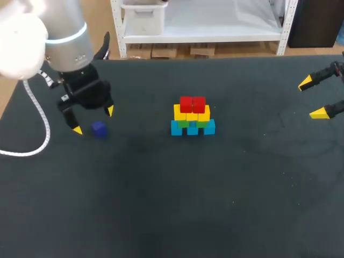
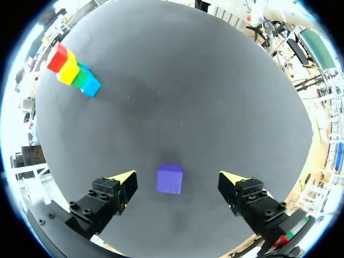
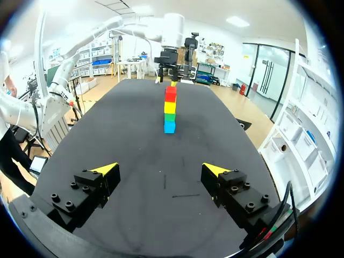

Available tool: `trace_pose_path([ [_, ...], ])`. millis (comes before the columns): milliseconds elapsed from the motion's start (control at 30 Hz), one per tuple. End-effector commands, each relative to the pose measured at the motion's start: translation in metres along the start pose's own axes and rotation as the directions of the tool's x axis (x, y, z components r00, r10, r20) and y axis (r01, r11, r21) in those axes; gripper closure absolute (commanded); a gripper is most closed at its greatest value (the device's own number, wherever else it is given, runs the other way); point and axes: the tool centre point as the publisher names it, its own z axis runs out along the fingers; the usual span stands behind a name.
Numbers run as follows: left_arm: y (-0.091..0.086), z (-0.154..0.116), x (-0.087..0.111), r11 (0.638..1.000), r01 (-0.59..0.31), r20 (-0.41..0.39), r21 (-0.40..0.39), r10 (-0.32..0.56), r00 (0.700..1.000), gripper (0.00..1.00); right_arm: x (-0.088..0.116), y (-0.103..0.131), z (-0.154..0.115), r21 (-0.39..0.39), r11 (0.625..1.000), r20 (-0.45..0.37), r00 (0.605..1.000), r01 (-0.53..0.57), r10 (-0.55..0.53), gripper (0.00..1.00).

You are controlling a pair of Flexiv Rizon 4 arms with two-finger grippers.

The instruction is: Place the blue cubes, place green cubes on the blue cubes, place the yellow cubes on the green cubes, then place the red cubes on the yellow cubes, and place purple cube on the red cubes.

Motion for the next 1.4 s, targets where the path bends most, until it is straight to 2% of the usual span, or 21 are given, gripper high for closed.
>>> trace_pose_path([
  [33, 0.006, 0.007, 0.005, 1.0, 0.014, 0.013, 0.009, -0.014, 1.0, 0.0, 0.0, 0.0, 0.0, 0.0, 1.0, 0.001, 1.0, 0.001, -0.001, 0.0],
  [567, 0.004, 0.031, 0.021, 0.999, 0.028, 0.022, 0.045, -0.03, 0.999, 0.0, 0.0, 0.0, 0.0, 0.0, 1.0, 0.001, 1.0, 0.001, -0.001, 0.0],
  [667, 0.006, 0.032, 0.022, 0.999, 0.023, 0.024, 0.044, -0.025, 0.999, 0.04, 0.0, 0.0, 0.0, 0.0, 1.0, 0.001, 1.0, 0.001, -0.001, 0.0],
  [733, 0.007, 0.031, 0.023, 0.999, 0.022, 0.024, 0.042, -0.023, 0.999, 0.09, 0.0, 0.0, 0.0, 0.0, 1.0, 0.001, 1.0, 0.001, -0.001, 0.0],
  [767, 0.008, 0.031, 0.023, 0.999, 0.023, 0.025, 0.041, -0.024, 0.999, 0.18, 0.0, 0.0, 0.0, 0.0, 1.0, 0.001, 1.0, 0.001, -0.001, 0.0],
  [833, 0.01, 0.031, 0.024, 0.999, 0.028, 0.023, 0.038, -0.028, 0.999, 0.27, 0.0, 0.0, 0.0, 0.0, 1.0, 0.001, 1.0, 0.001, -0.001, 0.0],
  [933, 0.011, 0.032, 0.025, 0.999, 0.03, 0.022, 0.04, -0.031, 0.999, 0.35, 0.0, 0.0, 0.0, 0.0, 1.0, 0.001, 1.0, 0.001, -0.001, 0.0],
  [1033, 0.012, 0.033, 0.024, 0.999, 0.025, 0.024, 0.041, -0.026, 0.999, 0.53, 0.0, 0.0, 0.0, 0.0, 1.0, 0.001, 1.0, 0.001, -0.001, 0.0],
  [1133, 0.013, 0.036, 0.023, 0.999, 0.02, 0.027, 0.043, -0.021, 0.999, 0.58, 0.0, 0.0, 0.0, 0.0, 1.0, 0.001, 1.0, 0.001, -0.001, 0.0],
  [1233, 0.013, 0.036, 0.022, 0.999, 0.022, 0.03, 0.042, -0.023, 0.999, 0.73, 0.0, 0.0, 0.0, 0.0, 1.0, 0.001, 1.0, 0.001, -0.001, 0.0],
  [1300, 0.013, 0.036, 0.02, 0.999, 0.039, 0.032, 0.032, -0.04, 0.999, 0.99, 0.0, 0.0, 0.0, 0.0, 1.0, 0.001, 1.0, 0.001, -0.001, 0.0],
  [1400, 0.011, 0.029, 0.018, 0.996, 0.087, 0.041, 0.008, -0.087, 0.995, 1.0, 0.0, 0.0, 0.0, 0.0, 1.0, 0.001, 1.0, 0.001, -0.001, 0.0],
])
